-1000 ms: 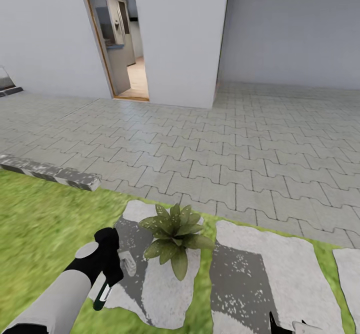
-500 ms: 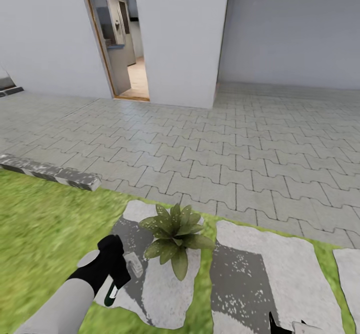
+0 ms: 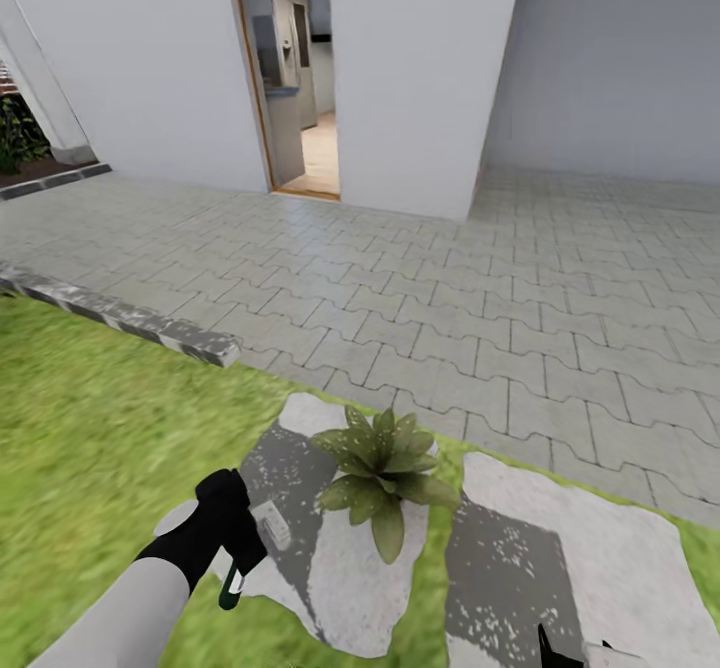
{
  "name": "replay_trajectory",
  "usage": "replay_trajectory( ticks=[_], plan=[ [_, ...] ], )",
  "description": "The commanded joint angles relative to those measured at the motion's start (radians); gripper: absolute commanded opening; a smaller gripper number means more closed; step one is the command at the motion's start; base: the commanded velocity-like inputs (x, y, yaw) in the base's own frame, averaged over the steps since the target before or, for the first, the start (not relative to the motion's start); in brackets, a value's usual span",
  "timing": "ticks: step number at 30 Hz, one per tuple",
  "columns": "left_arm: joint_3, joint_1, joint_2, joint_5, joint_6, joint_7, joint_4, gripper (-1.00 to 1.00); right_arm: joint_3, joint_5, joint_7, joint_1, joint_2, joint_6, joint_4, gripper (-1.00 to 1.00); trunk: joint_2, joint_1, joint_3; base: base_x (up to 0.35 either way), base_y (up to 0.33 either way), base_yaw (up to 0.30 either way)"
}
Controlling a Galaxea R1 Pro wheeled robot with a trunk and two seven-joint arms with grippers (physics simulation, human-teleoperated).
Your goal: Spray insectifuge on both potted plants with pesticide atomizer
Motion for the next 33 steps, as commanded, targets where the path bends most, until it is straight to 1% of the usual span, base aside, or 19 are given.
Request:
replay_trajectory(
  ticks=[1, 4, 8, 20, 26, 33],
  plan=[
    [0.0, -0.001, 0.0, -0.005, 0.007, -0.007, -0.002, -1.0, -0.008, 0.004, 0.008, -0.001, 0.001, -0.003, -0.001, 1.0, 0.0, 0.0, -0.001, 0.0, 0.0, 0.276],
    [0.002, 0.0, 0.0, -0.005, 0.007, -0.007, -0.002, -1.0, -0.009, 0.004, 0.008, -0.001, 0.001, -0.003, -0.002, 1.0, 0.0, 0.0, -0.001, 0.0, 0.0, 0.166],
    [0.001, -0.001, -0.001, -0.005, 0.007, -0.007, -0.003, -1.0, -0.009, 0.004, 0.008, -0.001, 0.0, -0.004, -0.004, 1.0, 0.0, 0.0, -0.001, 0.0, -0.086, 0.025],
    [0.001, 0.0, -0.003, -0.005, 0.007, -0.007, -0.003, -1.0, -0.009, 0.004, 0.008, -0.001, -0.001, -0.003, -0.003, 1.0, 0.0, 0.0, -0.001, 0.019, -0.236, 0.001],
    [0.001, 0.0, -0.003, -0.005, 0.007, -0.007, -0.002, -1.0, -0.009, 0.004, 0.008, -0.001, 0.001, -0.003, -0.003, 1.0, 0.0, 0.0, -0.001, 0.146, -0.094, 0.047],
    [-0.002, 0.0, -0.007, -0.005, 0.007, -0.014, 0.001, -1.0, -0.009, 0.004, 0.008, -0.001, 0.001, -0.003, -0.003, 1.0, 0.0, 0.0, -0.001, 0.27, -0.174, 0.231]
  ],
)
